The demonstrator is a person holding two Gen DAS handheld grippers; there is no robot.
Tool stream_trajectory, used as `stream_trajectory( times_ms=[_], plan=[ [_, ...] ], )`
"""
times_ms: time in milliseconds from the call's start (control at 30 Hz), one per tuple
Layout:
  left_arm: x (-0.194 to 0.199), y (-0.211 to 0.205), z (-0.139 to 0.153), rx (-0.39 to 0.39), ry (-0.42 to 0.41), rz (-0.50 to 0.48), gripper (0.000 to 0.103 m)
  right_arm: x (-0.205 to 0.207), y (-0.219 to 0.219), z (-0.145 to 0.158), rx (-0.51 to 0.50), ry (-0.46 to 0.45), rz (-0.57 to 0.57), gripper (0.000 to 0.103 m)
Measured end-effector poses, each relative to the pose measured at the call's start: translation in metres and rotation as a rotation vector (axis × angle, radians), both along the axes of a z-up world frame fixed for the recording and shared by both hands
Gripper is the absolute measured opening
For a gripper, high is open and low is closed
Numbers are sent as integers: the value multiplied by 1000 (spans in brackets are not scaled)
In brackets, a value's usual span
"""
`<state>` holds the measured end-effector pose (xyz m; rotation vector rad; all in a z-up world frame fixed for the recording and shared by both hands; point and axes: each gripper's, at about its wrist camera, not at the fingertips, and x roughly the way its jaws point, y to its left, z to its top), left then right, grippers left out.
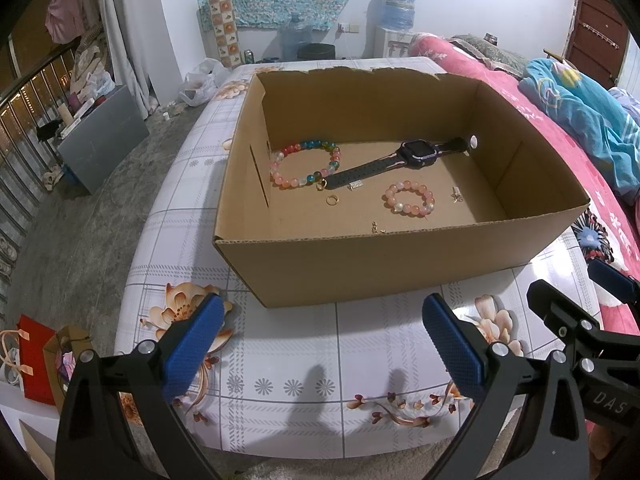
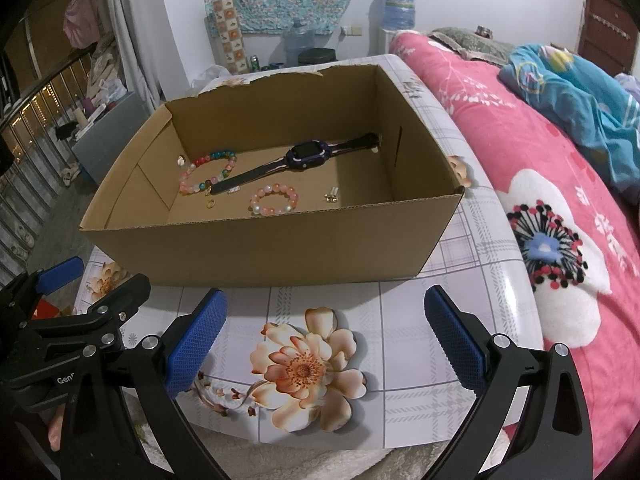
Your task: Organize jewelry
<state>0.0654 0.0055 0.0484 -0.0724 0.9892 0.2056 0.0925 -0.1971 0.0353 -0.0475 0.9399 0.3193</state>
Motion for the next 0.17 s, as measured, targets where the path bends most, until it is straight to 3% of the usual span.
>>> stream_trajectory(
  times_ms=[167],
  plan=[
    [0,1,0,-3,4,4,97,0,1,0,-1,-1,2,95]
  ],
)
